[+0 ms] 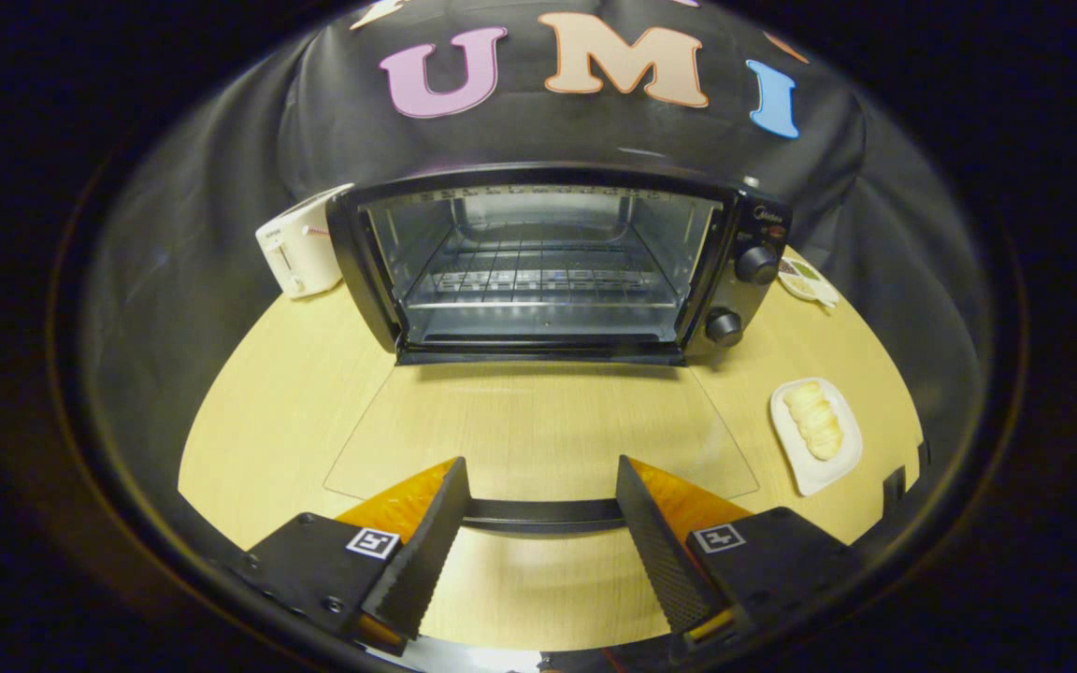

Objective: Open the toaster oven, put the food inside, and close the toaster oven door.

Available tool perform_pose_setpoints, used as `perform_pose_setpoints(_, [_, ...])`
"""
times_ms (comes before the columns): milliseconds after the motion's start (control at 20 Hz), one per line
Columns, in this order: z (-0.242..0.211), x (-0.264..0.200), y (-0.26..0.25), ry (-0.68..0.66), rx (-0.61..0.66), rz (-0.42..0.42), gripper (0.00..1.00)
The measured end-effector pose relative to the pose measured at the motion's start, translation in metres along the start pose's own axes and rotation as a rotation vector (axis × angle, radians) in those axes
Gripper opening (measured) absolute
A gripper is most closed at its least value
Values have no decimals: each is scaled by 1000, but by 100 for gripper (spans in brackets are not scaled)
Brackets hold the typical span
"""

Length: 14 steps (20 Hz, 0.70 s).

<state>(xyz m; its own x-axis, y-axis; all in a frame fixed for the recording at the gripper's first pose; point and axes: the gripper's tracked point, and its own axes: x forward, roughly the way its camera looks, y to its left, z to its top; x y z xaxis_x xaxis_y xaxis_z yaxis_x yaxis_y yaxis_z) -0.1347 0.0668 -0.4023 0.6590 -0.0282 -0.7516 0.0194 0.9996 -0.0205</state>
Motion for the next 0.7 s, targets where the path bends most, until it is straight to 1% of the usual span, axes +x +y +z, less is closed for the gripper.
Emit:
perform_pose_setpoints(200, [-17, 9, 1, 38, 2, 7, 98])
perform_pose_setpoints(350, [-16, 11, 0, 41, 24, 9, 97])
perform_pose_setpoints(550, [-4, 8, 2, 26, 27, 33, 97])
perform_pose_setpoints(700, [14, 2, 0, -13, 49, 53, 97])
